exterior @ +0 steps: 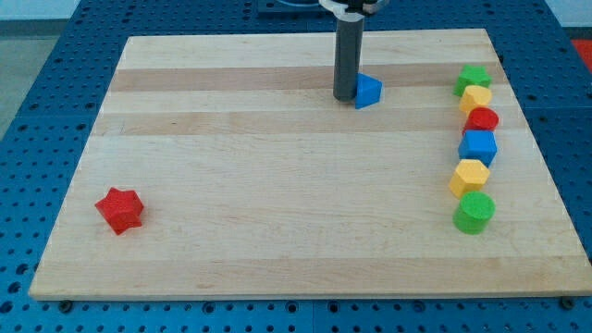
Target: Move the blue triangle diagonally top right to the red star
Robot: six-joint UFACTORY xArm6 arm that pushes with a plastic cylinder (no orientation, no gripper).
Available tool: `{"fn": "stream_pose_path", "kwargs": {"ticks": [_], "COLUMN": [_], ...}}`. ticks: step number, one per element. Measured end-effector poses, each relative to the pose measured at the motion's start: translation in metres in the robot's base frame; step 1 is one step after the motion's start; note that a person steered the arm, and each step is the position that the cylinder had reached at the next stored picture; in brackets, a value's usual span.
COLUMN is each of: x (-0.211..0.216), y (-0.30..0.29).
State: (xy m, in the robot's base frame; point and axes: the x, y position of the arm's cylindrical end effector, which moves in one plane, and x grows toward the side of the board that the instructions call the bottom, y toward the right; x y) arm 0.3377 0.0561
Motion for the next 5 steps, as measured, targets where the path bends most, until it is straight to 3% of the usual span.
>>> {"fn": "stream_pose_path", "kwargs": {"ticks": [3, 5], "x": [0.023, -0.017], "y": [0.025, 0.052]}}
